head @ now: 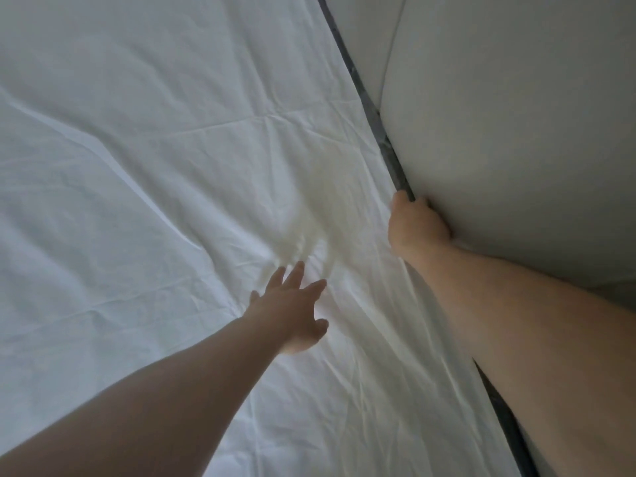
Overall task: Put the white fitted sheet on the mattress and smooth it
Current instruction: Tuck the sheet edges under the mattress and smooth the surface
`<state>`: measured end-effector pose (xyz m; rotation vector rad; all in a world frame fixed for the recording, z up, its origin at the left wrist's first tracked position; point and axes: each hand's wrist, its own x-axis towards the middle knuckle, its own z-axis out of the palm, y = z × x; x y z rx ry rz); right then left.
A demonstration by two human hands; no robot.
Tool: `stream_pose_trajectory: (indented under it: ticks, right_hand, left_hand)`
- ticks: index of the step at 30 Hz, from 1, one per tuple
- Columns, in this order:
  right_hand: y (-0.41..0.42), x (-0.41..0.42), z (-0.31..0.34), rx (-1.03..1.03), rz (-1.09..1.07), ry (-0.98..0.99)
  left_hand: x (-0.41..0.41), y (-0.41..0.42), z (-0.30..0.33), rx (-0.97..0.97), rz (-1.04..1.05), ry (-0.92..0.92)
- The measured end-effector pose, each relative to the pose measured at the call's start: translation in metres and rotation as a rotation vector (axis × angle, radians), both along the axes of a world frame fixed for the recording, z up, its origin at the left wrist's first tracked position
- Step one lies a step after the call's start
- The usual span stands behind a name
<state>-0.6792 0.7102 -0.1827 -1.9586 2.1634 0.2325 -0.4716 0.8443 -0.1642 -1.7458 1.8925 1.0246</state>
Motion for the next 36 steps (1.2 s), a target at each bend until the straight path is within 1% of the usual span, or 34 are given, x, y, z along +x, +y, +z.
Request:
stream_pose_trajectory:
  ticks: [5,7,10,14,16,21,23,25,27,28,30,31,32,34,36]
  right_hand:
    - [-0.008,0.004,-0.004,-0.056,0.057,0.054]
    - [-0.009,0.003,-0.002,-0.056,0.125,0.109]
    - [-0.011,0.005,0.002,-0.016,0.269,0.289]
    - [-0.016,0.009,0.008,0.037,0.337,0.515]
    - [-0.018,0.013,0.007,0.059,0.360,0.589]
    - [-0.020,0.018,0.003,0.059,0.337,0.614]
    - [-0.021,0.018,0.001,0.094,0.324,0.593]
    - [-0.020,0.017,0.004,0.063,0.305,0.518]
    - [-0.009,0.015,0.008,-0.031,0.319,0.351]
    - [0.001,0.016,0.008,-0.043,0.345,0.240]
    - [0.031,0.017,0.004,0.026,0.358,-0.015]
    - [0.048,0.015,0.001,0.104,0.305,-0.109]
    - [0.062,0.008,-0.004,0.151,0.211,-0.161]
    - [0.082,-0.013,-0.018,0.078,-0.017,-0.165]
    - [0.101,-0.030,-0.021,-0.014,-0.130,-0.097]
  left_hand:
    - [0.009,-0.001,-0.008,-0.032,-0.069,-0.006]
    - [0.009,-0.002,-0.007,-0.029,-0.082,-0.004]
    - [0.008,-0.005,-0.006,-0.021,-0.099,-0.003]
    - [0.005,-0.011,-0.006,-0.027,-0.097,0.004]
    - [0.005,-0.013,-0.006,-0.025,-0.097,0.003]
    - [0.011,-0.013,-0.008,-0.016,-0.081,-0.029]
    - [0.015,-0.011,-0.010,-0.006,-0.065,-0.039]
    - [0.018,-0.007,-0.012,0.006,-0.060,-0.045]
    - [0.020,-0.005,-0.014,0.008,-0.077,-0.040]
    - [0.021,-0.004,-0.015,0.007,-0.083,-0.035]
    - [0.022,-0.004,-0.017,0.002,-0.079,-0.027]
    - [0.021,-0.004,-0.018,-0.002,-0.074,-0.025]
    - [0.019,-0.003,-0.017,0.000,-0.069,-0.018]
    - [0.013,0.003,-0.014,0.012,-0.082,0.009]
    - [0.004,0.014,-0.008,0.047,-0.139,0.054]
